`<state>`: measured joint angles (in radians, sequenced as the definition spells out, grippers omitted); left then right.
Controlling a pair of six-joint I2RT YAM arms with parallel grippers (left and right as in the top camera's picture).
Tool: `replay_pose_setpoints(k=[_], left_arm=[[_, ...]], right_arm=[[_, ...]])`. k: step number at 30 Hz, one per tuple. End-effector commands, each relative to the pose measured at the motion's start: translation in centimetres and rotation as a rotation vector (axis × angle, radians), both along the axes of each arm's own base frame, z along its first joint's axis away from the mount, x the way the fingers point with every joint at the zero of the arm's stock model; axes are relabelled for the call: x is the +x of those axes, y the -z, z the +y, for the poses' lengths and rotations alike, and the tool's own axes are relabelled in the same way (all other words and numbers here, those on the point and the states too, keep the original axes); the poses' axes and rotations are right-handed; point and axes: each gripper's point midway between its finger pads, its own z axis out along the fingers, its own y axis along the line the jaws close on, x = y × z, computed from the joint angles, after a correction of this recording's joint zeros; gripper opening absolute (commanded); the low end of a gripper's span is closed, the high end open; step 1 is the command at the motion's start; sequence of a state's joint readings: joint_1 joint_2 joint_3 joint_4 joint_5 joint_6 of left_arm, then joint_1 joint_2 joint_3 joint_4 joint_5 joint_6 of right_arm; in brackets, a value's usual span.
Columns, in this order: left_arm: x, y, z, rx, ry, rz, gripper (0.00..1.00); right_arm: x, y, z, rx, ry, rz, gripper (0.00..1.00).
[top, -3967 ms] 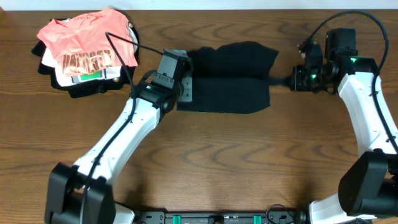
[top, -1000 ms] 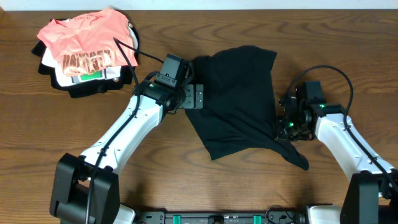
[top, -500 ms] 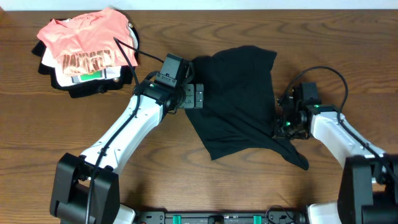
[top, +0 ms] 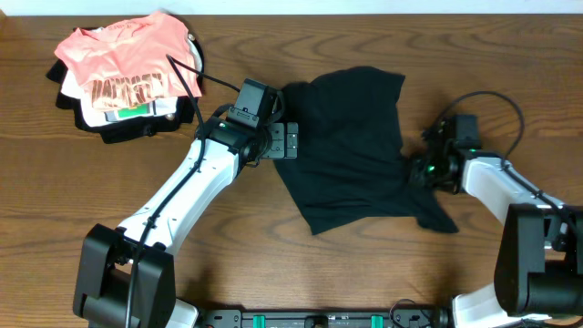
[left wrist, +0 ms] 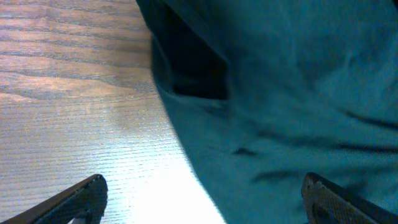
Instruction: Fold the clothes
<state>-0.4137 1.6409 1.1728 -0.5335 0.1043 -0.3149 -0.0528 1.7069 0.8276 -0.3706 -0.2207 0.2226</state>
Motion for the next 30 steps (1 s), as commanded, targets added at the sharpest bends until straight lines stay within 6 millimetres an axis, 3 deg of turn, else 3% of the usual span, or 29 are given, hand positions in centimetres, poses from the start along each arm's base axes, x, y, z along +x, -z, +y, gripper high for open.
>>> replay_pose_setpoints(k=[1,7,10,14,18,21,24,28,30], left_arm=[[0.3,0.1,0.3,0.012,-0.008,-0.004,1.00],[0.3,0.1,0.3,0.012,-0.008,-0.004,1.00],[0.4,0.1,0.3,0.010,-0.008,-0.007,1.00],[0.7,-0.2,0.1,0.002,-0.008,-0.024,1.00],[1.1,-0.4,-0.1,-0.005,-0.008,-0.040,1.00],[1.6,-0.6,-0.2,0.000,0.020,-0.070,1.00],[3.0,-0.5,-0.8,0.025,0.101,-0.136,1.00],[5.0,1.7,-1.7,0.047,0.156,-0.176,1.00],[5.7,3.6,-2.0,0.061,0.176,-0.170,1.00]], right_arm=[[0.0,2.2,-5.6,-0.154,0.158,0.018,0.01],[4.8,-0.4,-9.9,-0.253,0.262,-0.214,0.01],[7.4,-2.3,-11.5,-0.349,0.233,-0.352,0.01],[10.8,-4.8,-12.4,-0.438,0.178,-0.533,0.03],[12.8,-7.2,-12.7,-0.460,0.186,-0.650,0.05],[13.7,-9.3,-11.2,-0.369,0.151,-0.681,0.08],[13.7,-10.9,-8.4,-0.207,0.088,-0.660,0.17],[12.7,-13.7,-3.8,-0.007,-0.048,-0.654,0.48],[11.9,-15.1,-2.1,0.057,-0.088,-0.655,0.56]])
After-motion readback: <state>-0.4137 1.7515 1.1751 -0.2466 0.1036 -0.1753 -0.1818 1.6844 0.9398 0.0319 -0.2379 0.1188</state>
